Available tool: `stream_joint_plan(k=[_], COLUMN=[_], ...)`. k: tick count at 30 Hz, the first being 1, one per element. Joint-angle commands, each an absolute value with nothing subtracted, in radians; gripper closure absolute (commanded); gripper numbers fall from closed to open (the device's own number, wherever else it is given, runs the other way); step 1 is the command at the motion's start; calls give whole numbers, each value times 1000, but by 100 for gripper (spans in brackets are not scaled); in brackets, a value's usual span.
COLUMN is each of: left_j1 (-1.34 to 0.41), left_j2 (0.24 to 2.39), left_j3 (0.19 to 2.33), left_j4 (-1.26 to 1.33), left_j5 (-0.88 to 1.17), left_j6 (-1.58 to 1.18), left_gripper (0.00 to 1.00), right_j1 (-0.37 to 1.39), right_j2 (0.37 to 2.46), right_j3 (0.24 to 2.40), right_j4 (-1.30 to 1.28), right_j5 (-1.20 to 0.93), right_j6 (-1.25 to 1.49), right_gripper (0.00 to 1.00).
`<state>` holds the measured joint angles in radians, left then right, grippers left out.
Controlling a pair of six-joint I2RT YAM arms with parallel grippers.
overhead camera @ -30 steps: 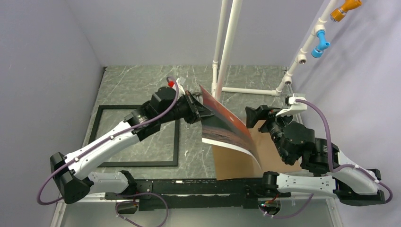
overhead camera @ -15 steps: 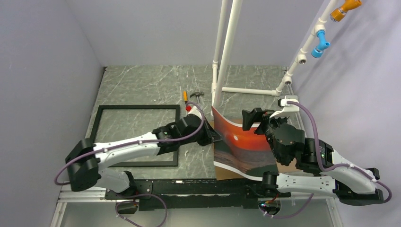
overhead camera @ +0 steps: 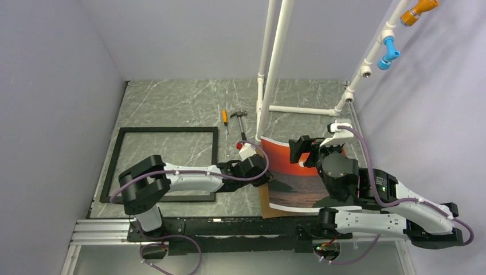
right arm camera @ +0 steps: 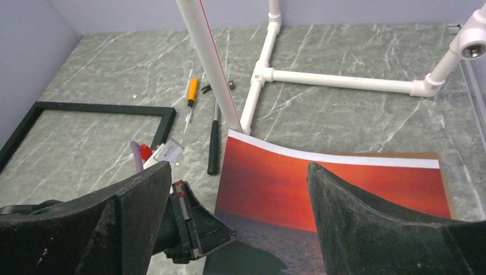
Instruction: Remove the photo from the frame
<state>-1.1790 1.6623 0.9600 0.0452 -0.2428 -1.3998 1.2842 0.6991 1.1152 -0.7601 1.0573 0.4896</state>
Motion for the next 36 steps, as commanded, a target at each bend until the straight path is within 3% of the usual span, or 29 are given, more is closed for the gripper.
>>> stream_joint_plan(k=[1,14,26,31,36], left_j1=[-1190,-1190,-1190,-1190,-1190], left_j2=[1714,1821,1675,1528,1290], left_j3=[1007,1031,1045,1053,1048], left_j4=[130,138,-325,-592,-749], left_j5=[-321,-270,-326,-418,-509], left_j6=[-1477,-1525,-1518,-1436,-1187], left_gripper=[100,99,23,5,1], right_j1=[1284,1283,1283,1283,1258], right_j2=[681,654,662,699,795], right_j3=[1091,1063,1022,999,1065], right_j4=[-759,-758,-758,-757,-937], right_j5=[1038,1024,993,985,1079], right_j6=[513,520,548,588,757], right_gripper=[10,10,10,9,2])
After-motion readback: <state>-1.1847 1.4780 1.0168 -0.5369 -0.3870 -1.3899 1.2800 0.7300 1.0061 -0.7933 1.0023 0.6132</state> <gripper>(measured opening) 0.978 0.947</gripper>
